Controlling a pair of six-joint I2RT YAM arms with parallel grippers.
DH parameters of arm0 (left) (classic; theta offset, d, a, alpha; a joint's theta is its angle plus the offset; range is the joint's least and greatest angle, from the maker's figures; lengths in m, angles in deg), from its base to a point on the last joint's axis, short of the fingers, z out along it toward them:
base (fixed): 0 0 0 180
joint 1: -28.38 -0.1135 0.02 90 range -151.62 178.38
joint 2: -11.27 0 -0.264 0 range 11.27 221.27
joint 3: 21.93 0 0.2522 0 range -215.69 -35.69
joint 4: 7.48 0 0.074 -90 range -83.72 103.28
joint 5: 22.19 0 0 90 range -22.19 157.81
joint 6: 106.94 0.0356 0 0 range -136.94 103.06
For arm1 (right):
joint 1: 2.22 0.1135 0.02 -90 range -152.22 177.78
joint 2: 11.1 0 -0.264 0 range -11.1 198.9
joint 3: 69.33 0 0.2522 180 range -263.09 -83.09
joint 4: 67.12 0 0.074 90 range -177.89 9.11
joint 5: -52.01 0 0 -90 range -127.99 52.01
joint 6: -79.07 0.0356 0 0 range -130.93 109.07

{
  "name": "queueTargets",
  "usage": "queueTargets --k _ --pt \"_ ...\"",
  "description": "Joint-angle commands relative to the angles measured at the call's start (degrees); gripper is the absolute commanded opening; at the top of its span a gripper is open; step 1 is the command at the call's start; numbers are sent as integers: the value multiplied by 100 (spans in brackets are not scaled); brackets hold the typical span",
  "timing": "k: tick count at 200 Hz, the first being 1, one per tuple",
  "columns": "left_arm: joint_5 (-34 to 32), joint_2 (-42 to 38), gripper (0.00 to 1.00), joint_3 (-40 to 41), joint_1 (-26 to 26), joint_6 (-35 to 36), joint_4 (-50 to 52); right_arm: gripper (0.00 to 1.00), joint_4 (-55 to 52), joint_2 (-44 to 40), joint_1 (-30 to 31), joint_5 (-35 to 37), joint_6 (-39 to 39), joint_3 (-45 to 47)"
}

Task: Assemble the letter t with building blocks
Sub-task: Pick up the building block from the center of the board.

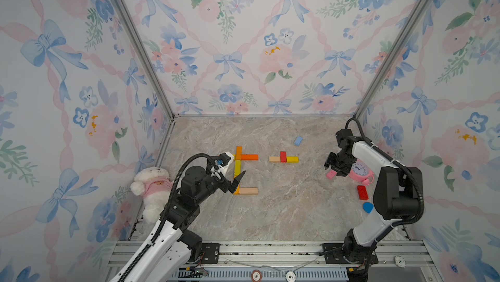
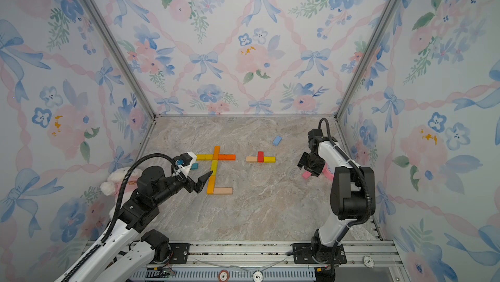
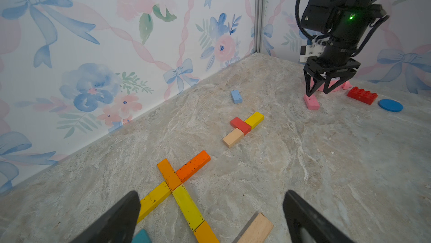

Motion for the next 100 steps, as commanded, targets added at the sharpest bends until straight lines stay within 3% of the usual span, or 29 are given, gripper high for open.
queueTargets --k 1,100 --pt "-9 -96 98 -13 22 -79 -4 58 40 184 124 508 163 -17" --pt "-8 -177 98 44 48 -62 -21 55 370 873 151 726 217 -203"
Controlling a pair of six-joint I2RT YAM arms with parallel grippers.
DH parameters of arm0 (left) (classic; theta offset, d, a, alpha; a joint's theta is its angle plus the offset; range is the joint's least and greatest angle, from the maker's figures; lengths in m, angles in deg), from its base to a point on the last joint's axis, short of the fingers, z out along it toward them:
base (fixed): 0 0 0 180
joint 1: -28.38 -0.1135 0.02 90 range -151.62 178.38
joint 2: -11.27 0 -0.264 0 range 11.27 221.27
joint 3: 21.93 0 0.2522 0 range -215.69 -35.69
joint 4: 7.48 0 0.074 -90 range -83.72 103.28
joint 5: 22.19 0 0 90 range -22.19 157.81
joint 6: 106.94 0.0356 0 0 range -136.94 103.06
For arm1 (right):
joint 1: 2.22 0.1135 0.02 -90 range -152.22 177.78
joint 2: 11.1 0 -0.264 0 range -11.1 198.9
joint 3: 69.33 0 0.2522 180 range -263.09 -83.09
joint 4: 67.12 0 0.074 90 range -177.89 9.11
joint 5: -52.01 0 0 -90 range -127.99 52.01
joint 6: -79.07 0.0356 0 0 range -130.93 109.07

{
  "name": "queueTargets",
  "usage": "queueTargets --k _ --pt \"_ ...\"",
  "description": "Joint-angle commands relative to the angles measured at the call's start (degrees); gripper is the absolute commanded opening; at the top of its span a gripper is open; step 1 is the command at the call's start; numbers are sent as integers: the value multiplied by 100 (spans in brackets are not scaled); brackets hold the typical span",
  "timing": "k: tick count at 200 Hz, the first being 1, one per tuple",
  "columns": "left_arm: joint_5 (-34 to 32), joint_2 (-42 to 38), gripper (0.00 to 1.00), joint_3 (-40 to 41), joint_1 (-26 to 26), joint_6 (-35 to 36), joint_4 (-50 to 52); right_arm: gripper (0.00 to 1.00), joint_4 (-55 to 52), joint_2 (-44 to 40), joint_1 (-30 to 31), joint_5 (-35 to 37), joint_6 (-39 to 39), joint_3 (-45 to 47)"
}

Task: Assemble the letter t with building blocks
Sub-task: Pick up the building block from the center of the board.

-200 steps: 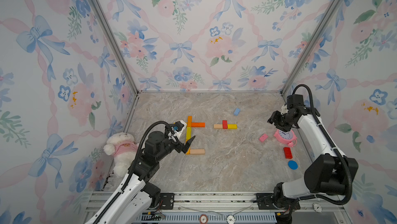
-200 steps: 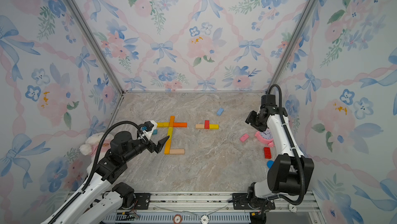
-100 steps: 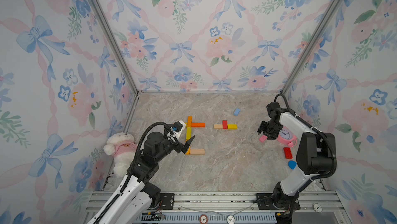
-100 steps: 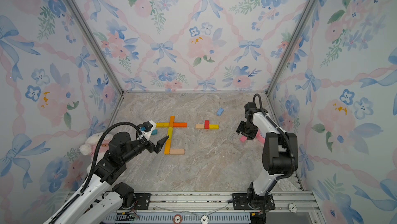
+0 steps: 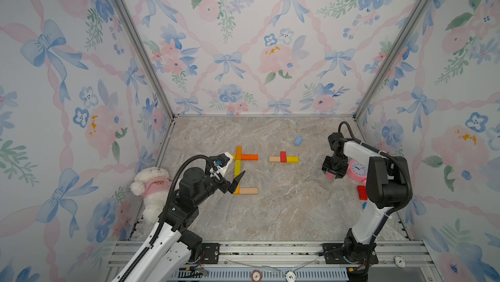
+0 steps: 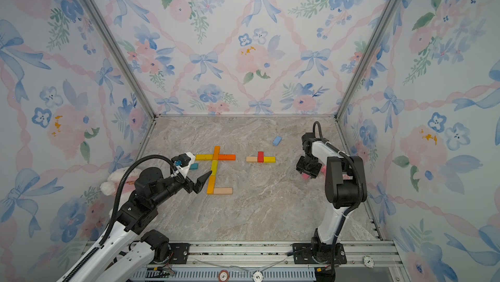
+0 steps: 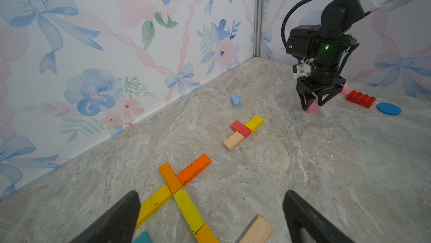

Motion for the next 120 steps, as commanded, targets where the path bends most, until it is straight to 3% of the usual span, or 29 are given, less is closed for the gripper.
queueTargets --k 1,120 --pt "-9 -58 98 49 33 -63 -25 54 76 111 -5 128 94 -157" --pt "-62 -54 98 40 42 9 -29 43 174 198 -165 86 -61 -164"
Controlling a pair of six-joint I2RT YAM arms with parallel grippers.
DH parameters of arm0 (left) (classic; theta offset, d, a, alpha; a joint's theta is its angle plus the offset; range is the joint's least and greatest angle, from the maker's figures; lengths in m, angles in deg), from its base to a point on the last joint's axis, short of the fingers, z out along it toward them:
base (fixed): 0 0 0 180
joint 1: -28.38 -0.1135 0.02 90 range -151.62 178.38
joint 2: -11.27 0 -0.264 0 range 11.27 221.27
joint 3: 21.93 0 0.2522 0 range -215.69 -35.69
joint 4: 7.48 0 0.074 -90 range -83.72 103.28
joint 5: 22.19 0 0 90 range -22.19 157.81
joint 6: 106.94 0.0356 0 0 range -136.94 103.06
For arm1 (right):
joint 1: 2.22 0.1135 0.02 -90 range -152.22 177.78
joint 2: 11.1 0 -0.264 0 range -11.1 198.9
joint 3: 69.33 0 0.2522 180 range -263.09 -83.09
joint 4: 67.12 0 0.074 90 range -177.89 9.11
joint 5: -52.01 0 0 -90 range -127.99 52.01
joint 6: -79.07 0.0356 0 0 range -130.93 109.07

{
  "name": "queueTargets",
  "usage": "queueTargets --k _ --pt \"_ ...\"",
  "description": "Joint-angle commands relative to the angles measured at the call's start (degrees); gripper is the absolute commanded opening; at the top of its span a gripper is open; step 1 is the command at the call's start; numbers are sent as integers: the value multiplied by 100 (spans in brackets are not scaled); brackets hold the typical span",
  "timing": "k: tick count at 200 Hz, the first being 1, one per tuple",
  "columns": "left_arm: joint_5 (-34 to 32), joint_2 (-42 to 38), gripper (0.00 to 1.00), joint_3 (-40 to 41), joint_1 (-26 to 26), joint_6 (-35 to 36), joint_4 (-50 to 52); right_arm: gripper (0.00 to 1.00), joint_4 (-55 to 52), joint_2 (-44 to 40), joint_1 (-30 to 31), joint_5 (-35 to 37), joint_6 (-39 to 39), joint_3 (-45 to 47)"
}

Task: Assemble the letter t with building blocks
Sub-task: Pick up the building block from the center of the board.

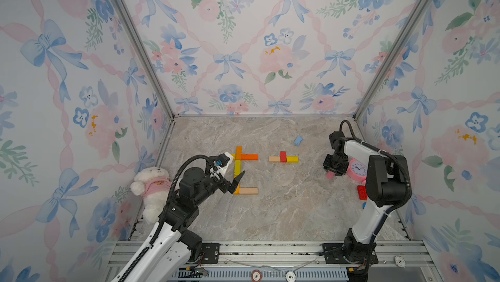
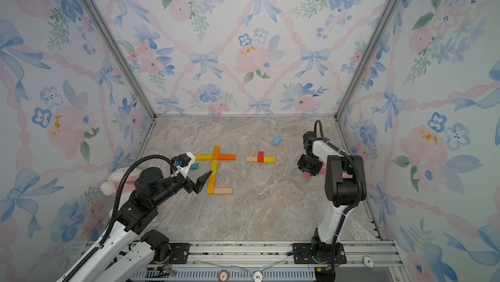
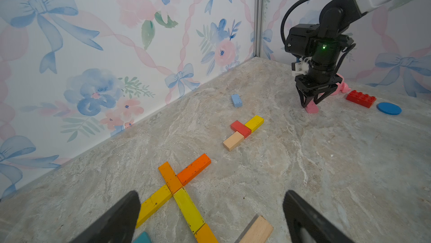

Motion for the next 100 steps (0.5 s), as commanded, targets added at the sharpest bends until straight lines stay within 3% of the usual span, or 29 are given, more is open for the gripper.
queueTargets --k 1,51,100 --pt "-38 -55 98 38 29 5 -27 43 17 110 -47 -4 -35 -68" --pt "-55 -55 98 45 29 12 -29 37 63 73 28 49 -58 -7" --pt "-62 -55 98 45 29 12 -32 24 30 -29 123 153 -153 -13"
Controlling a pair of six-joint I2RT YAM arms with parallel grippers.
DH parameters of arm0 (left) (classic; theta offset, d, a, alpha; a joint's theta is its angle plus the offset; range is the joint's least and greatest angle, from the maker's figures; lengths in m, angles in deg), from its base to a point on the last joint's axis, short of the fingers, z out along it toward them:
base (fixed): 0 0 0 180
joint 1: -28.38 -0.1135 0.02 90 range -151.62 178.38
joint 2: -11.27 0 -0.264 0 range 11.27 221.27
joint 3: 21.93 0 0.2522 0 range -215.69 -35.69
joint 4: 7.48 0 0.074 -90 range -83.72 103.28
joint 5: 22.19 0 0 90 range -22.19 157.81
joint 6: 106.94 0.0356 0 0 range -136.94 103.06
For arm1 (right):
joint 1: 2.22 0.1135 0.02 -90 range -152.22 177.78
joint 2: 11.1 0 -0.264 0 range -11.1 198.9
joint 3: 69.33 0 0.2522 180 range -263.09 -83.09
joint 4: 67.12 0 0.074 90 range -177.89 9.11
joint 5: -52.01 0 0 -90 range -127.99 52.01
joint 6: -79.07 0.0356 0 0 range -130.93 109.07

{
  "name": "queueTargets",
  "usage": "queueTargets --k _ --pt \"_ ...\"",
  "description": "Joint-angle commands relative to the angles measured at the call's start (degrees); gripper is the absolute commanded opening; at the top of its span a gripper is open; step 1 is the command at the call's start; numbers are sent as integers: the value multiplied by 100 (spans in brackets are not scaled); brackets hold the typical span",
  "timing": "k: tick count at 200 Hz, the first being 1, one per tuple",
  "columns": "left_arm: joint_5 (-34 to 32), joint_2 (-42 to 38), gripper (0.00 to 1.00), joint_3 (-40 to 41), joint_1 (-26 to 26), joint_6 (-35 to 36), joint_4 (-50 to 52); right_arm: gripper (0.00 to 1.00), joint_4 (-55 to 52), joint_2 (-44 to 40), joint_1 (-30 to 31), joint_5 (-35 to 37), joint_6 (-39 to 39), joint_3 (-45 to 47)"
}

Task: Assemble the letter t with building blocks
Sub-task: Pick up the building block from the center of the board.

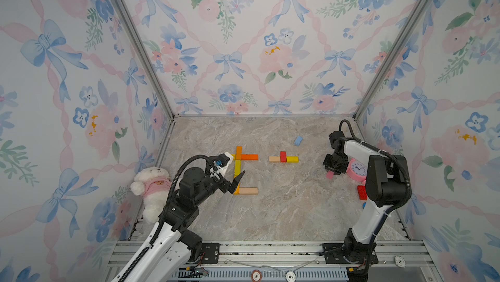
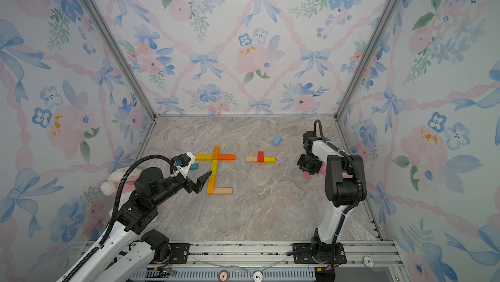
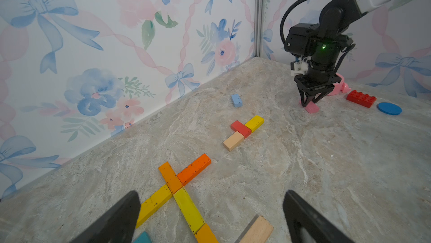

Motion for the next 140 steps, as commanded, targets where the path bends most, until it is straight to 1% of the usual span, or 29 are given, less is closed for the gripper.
queueTargets --k 1,13,43,64,85,109,140 --pt "-65 -52 98 45 33 16 -33 24 -60 -37 103 155 -72 -10" --pt "-62 -56 98 50 36 15 -33 22 -46 -141 209 224 -162 -33" --pt "-40 -57 98 45 29 20 -30 21 -62 -407 628 340 -477 -159" --pt "-37 -53 98 47 33 20 -32 21 46 -601 1083 346 -706 -227" --pt "-58 -53 98 45 34 15 -33 21 20 -602 1627 306 -865 -400" --pt "-62 -59 98 45 37 17 -35 21 131 -566 2095 207 -866 -538" --pt "-97 -53 98 47 32 8 -27 21 84 -418 2554 105 -746 -806"
